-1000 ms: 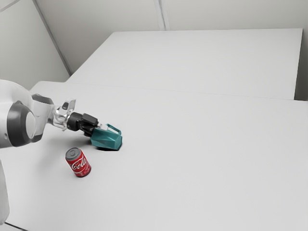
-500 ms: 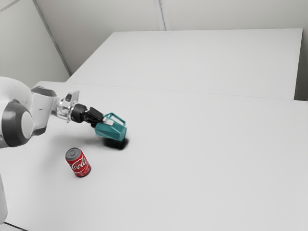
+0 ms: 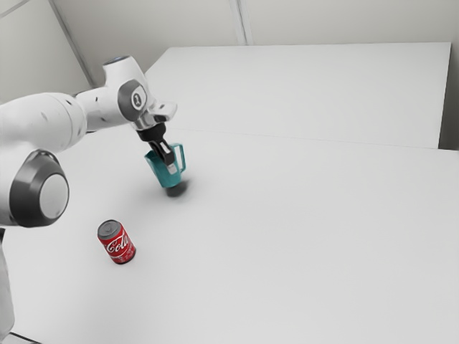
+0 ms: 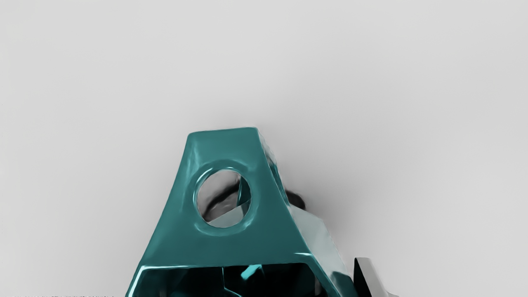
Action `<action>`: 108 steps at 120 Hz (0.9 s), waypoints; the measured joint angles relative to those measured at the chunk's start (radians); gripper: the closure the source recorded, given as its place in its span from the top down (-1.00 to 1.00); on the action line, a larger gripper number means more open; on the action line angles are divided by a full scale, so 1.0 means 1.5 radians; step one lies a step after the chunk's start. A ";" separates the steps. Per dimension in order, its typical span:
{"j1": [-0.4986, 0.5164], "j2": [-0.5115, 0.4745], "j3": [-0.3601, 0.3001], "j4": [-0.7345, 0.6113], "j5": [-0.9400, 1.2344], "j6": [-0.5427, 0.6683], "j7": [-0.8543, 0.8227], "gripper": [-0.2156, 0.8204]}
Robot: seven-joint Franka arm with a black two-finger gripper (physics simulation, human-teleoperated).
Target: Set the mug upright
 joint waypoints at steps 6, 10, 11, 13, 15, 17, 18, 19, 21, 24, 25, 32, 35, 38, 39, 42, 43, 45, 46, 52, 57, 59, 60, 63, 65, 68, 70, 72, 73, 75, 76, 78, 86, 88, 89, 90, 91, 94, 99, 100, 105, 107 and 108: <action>-0.006 0.001 0.000 -0.020 0.027 0.039 -0.021 -0.91; -0.007 0.002 0.000 -0.029 0.040 0.061 -0.035 -0.91; -0.008 0.003 0.000 -0.031 0.042 0.066 -0.038 -0.91; -0.008 0.003 0.000 -0.037 0.047 0.077 -0.045 -0.91; -0.009 0.003 0.000 -0.043 0.052 0.087 -0.052 -0.91; -0.009 0.004 0.000 -0.048 0.056 0.097 -0.058 -0.91; -0.010 0.004 0.000 -0.051 0.057 0.101 -0.061 -0.91; -0.010 0.004 0.000 -0.052 0.059 0.106 -0.065 -0.91; -0.010 0.004 0.000 -0.055 0.062 0.114 -0.071 -0.91; -0.011 0.003 0.000 -0.058 0.065 0.125 -0.080 -0.91; -0.011 0.003 0.000 -0.059 0.066 0.128 -0.083 -0.91; -0.011 0.003 0.000 -0.064 0.072 0.148 -0.102 -0.91; -0.011 0.003 0.000 -0.065 0.074 0.155 -0.110 -0.91; -0.011 0.003 0.000 -0.066 0.076 0.161 -0.118 -0.90; -0.011 0.003 0.000 -0.066 0.076 0.163 -0.120 -0.89; -0.011 0.003 0.000 -0.067 0.076 0.168 -0.126 -0.78; -0.011 0.003 0.000 -0.067 0.076 0.169 -0.128 -0.75; -0.011 0.003 0.000 -0.067 0.076 0.171 -0.132 -0.67; -0.011 0.003 0.000 -0.067 0.076 0.172 -0.134 -0.64; -0.011 0.002 0.000 -0.068 0.076 0.177 -0.145 -0.42; -0.011 0.001 0.000 -0.068 0.076 0.181 -0.154 -0.24; -0.011 0.000 0.000 -0.067 0.076 0.182 -0.157 -0.18; -0.011 0.000 0.000 -0.067 0.076 0.182 -0.159 -0.15; -0.011 0.000 0.000 -0.067 0.076 0.184 -0.163 -0.07; -0.011 -0.001 0.000 -0.067 0.076 0.184 -0.166 -0.02; -0.011 -0.002 0.000 -0.067 0.076 0.185 -0.171 0.05; -0.011 -0.004 0.000 -0.066 0.076 0.186 -0.173 0.09; -0.011 -0.006 0.000 -0.065 0.076 0.185 -0.176 0.12; -0.011 -0.008 0.000 -0.064 0.076 0.184 -0.177 0.14; -0.011 -0.012 0.000 -0.063 0.076 0.182 -0.180 0.18; -0.011 -0.015 0.000 -0.062 0.076 0.181 -0.181 0.19; -0.011 -0.023 0.000 -0.060 0.076 0.176 -0.184 0.22; -0.011 -0.058 0.001 -0.042 0.076 0.147 -0.193 0.32; -0.011 -0.067 0.001 -0.035 0.076 0.136 -0.196 0.34; -0.011 -0.073 0.001 -0.031 0.076 0.130 -0.197 0.35; -0.012 -0.079 0.001 -0.028 0.076 0.124 -0.199 0.36; -0.012 -0.084 0.001 -0.025 0.076 0.118 -0.201 0.37; -0.012 -0.106 0.000 -0.019 0.078 0.096 -0.207 0.39; -0.011 -0.158 -0.014 -0.013 0.086 0.049 -0.224 0.43; -0.011 -0.168 -0.019 -0.012 0.089 0.038 -0.228 0.43; -0.011 -0.212 -0.047 0.024 0.106 -0.025 -0.252 0.46; -0.012 -0.221 -0.055 0.048 0.111 -0.053 -0.261 0.47; -0.012 -0.225 -0.059 0.061 0.114 -0.067 -0.265 0.47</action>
